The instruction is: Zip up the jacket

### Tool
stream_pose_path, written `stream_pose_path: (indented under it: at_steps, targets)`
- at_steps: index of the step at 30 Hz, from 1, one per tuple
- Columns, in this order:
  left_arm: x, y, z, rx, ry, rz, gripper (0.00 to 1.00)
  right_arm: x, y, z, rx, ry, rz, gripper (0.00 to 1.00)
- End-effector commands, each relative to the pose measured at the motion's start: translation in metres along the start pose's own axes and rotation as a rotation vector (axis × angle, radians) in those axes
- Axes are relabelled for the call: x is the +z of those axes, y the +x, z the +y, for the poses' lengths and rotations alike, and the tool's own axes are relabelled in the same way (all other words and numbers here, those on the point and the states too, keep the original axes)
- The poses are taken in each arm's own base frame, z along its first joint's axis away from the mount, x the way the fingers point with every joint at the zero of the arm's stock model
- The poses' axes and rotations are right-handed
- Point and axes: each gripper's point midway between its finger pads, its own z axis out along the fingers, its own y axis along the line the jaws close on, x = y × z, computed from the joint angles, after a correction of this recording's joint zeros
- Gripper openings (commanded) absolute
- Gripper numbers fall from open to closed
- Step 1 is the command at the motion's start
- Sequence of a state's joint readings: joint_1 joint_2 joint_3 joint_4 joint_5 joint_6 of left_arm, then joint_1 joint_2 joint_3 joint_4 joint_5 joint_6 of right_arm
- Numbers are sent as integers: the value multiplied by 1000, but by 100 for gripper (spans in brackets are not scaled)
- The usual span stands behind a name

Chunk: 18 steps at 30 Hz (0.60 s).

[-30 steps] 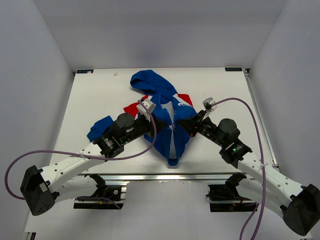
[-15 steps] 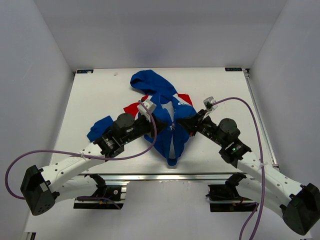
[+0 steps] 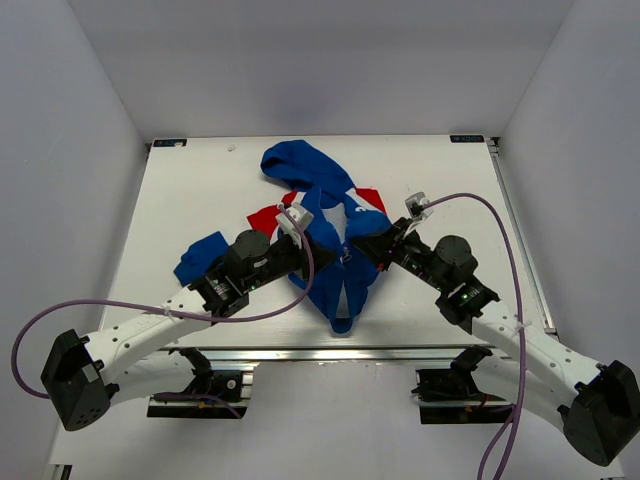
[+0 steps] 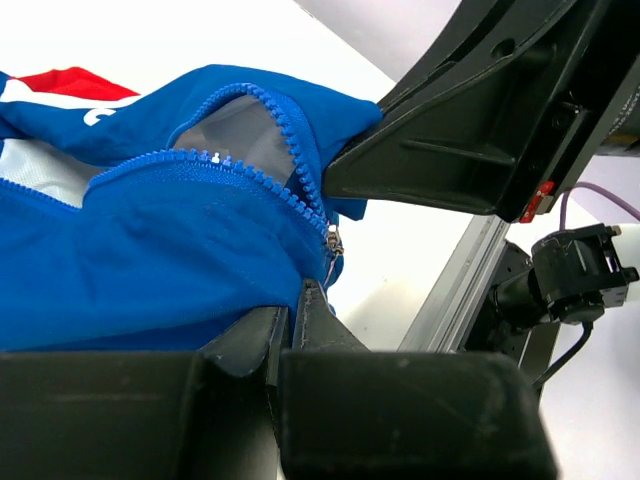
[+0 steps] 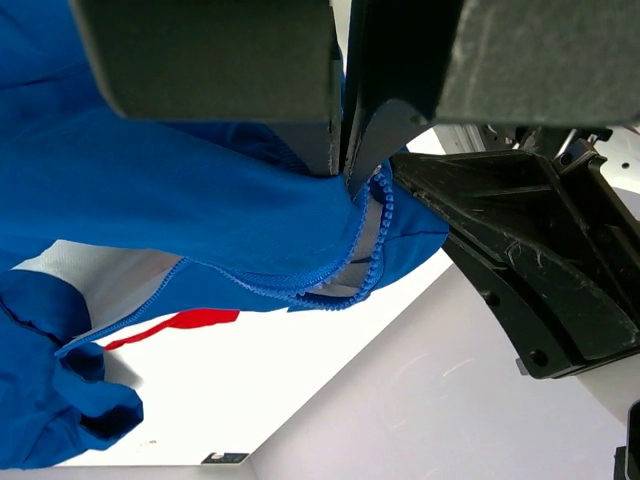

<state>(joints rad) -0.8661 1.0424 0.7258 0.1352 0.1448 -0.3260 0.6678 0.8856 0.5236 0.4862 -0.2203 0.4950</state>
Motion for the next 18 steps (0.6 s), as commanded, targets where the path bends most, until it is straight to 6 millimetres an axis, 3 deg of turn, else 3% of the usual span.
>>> stream_pose_path:
  at_steps: [1, 11, 18]
  targets:
    - [-6, -3, -13, 19, 63, -11, 0, 3, -28, 17, -31, -58, -79, 0]
    - [-9, 17, -15, 58, 103, 78, 0, 4, -31, 8, -37, 13, -32, 0]
    - [-11, 29, -21, 75, 154, 129, 0, 9, -23, -1, -7, 65, 49, 0]
